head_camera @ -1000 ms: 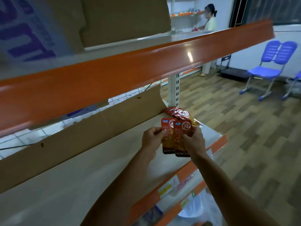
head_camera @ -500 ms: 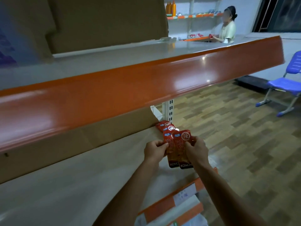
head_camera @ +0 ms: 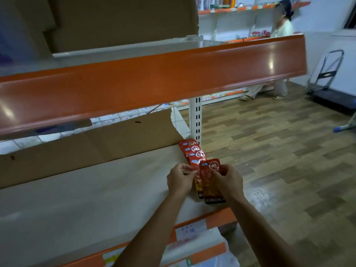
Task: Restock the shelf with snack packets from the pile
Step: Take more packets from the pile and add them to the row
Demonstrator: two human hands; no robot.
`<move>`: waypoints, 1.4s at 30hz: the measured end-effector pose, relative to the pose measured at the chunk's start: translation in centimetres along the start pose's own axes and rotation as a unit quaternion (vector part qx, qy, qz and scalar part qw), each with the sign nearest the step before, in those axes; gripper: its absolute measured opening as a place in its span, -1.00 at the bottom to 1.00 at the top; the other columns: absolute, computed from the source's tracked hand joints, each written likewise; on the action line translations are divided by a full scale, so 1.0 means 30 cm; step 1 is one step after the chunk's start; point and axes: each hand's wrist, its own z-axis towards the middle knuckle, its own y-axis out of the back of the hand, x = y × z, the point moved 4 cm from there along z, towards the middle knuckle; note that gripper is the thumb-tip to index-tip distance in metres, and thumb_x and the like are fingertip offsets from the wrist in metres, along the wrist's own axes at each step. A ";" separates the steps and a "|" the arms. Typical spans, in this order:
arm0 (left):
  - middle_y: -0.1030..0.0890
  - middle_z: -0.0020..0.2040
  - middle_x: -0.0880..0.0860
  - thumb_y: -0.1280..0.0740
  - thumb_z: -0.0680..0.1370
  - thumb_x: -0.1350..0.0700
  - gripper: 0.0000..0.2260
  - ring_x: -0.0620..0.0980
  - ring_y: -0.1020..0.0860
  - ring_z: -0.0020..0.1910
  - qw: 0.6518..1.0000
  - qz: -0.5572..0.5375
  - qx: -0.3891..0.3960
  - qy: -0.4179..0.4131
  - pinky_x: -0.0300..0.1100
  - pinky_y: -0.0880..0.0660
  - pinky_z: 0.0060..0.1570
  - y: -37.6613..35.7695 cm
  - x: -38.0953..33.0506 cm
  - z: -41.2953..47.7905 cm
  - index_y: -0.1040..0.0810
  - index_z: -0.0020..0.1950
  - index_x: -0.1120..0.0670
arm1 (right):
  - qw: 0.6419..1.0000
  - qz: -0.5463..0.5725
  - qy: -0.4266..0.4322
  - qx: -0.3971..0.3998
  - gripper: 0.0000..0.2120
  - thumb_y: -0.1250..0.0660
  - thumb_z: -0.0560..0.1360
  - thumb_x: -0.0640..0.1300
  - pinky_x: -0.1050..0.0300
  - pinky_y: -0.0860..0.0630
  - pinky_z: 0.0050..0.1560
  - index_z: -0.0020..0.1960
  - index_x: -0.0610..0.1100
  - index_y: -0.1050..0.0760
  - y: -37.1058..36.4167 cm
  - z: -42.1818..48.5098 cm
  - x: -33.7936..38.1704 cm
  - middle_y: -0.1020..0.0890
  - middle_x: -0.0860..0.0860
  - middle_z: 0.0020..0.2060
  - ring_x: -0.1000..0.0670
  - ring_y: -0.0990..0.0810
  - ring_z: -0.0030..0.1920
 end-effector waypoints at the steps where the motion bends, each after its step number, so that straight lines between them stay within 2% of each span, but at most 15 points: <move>1: -0.57 -0.20 -0.15 -0.50 0.42 0.05 -0.85 -0.15 -0.57 -0.14 1.000 0.006 -0.007 -0.003 -0.13 -0.56 0.00 -0.004 -0.001 -0.004 -0.55 -0.13 -0.04 | 1.000 0.000 0.003 0.003 -0.69 -0.35 0.51 -0.10 0.00 -0.55 0.03 0.21 -0.19 -0.51 0.003 -0.001 -0.004 -0.64 -0.11 0.05 -0.04 -0.60 -0.05; 9: -0.61 -0.13 -0.08 -0.49 0.44 0.07 -0.86 -0.11 -0.59 -0.10 1.000 -0.001 -0.025 0.012 -0.11 -0.57 0.00 -0.029 0.014 -0.012 -0.55 -0.10 -0.02 | 0.999 -0.024 0.026 0.026 -0.67 -0.34 0.52 -0.04 -0.03 -0.57 0.04 0.25 -0.12 -0.54 0.010 0.007 0.000 -0.66 -0.10 0.04 -0.05 -0.63 -0.05; 13: -0.59 -0.14 -0.09 -0.46 0.47 0.08 -0.88 -0.13 -0.59 -0.12 0.999 -0.019 -0.025 0.021 -0.12 -0.60 -0.05 -0.042 0.018 -0.011 -0.53 -0.09 -0.02 | 0.998 -0.048 0.037 0.030 -0.66 -0.33 0.53 -0.02 0.12 -0.54 -0.08 0.26 -0.14 -0.53 0.008 0.011 -0.001 -0.65 -0.10 0.05 0.01 -0.59 -0.11; 18: -0.60 -0.14 -0.07 -0.42 0.52 0.11 -0.92 -0.14 -0.61 -0.20 0.998 -0.046 -0.025 0.027 -0.15 -0.62 -0.16 -0.044 0.022 -0.017 -0.52 -0.08 0.00 | 0.997 -0.051 0.045 0.045 -0.66 -0.32 0.54 -0.02 0.19 -0.49 -0.19 0.25 -0.15 -0.53 -0.001 0.021 -0.006 -0.66 -0.10 0.05 0.05 -0.56 -0.17; 20: -0.61 -0.13 -0.05 -0.40 0.53 0.11 -0.93 -0.11 -0.63 -0.17 0.998 -0.047 -0.025 0.028 -0.12 -0.63 -0.13 -0.045 0.022 -0.019 -0.52 -0.06 0.00 | 0.996 -0.063 0.048 0.047 -0.67 -0.32 0.54 -0.01 0.21 -0.43 -0.23 0.24 -0.13 -0.55 -0.007 0.026 -0.004 -0.66 -0.09 0.05 0.05 -0.55 -0.17; 25: -0.63 -0.08 0.00 -0.38 0.54 0.12 -0.94 -0.09 -0.63 -0.15 0.997 -0.061 -0.029 0.037 -0.06 -0.63 -0.07 -0.045 0.021 -0.023 -0.55 -0.01 0.04 | 0.994 -0.088 0.045 0.045 -0.69 -0.32 0.53 -0.01 0.11 -0.52 -0.10 0.21 -0.11 -0.57 -0.010 0.033 -0.005 -0.67 -0.09 0.03 -0.05 -0.63 -0.08; 30: -0.64 0.05 0.05 -0.35 0.57 0.11 -0.84 -0.05 -0.64 -0.05 0.997 -0.055 -0.027 0.037 -0.07 -0.63 -0.03 -0.045 0.026 -0.032 -0.57 0.12 0.10 | 0.991 -0.104 0.057 0.068 -0.65 -0.31 0.54 0.02 0.19 -0.48 -0.18 0.25 -0.12 -0.54 -0.020 0.025 -0.006 -0.66 -0.08 0.05 0.06 -0.55 -0.18; 35: -0.63 0.11 0.07 -0.34 0.57 0.06 -0.77 -0.03 -0.62 0.03 0.999 -0.033 -0.020 0.025 -0.02 -0.61 0.02 -0.037 0.019 -0.050 -0.57 0.19 0.11 | 0.986 -0.132 0.062 0.083 -0.66 -0.32 0.53 0.02 0.23 -0.39 -0.27 0.24 -0.12 -0.56 -0.019 0.023 0.000 -0.66 -0.08 0.05 0.04 -0.56 -0.16; 42: -0.63 0.13 0.07 -0.39 0.54 0.08 -0.72 0.00 -0.62 0.05 1.000 -0.019 -0.005 0.017 0.02 -0.60 0.05 -0.040 0.009 -0.076 -0.55 0.23 0.10 | 0.982 -0.154 0.064 0.090 -0.71 -0.33 0.53 -0.04 0.24 -0.40 -0.33 0.16 -0.18 -0.58 -0.017 0.019 -0.004 -0.67 -0.10 0.00 0.05 -0.52 -0.24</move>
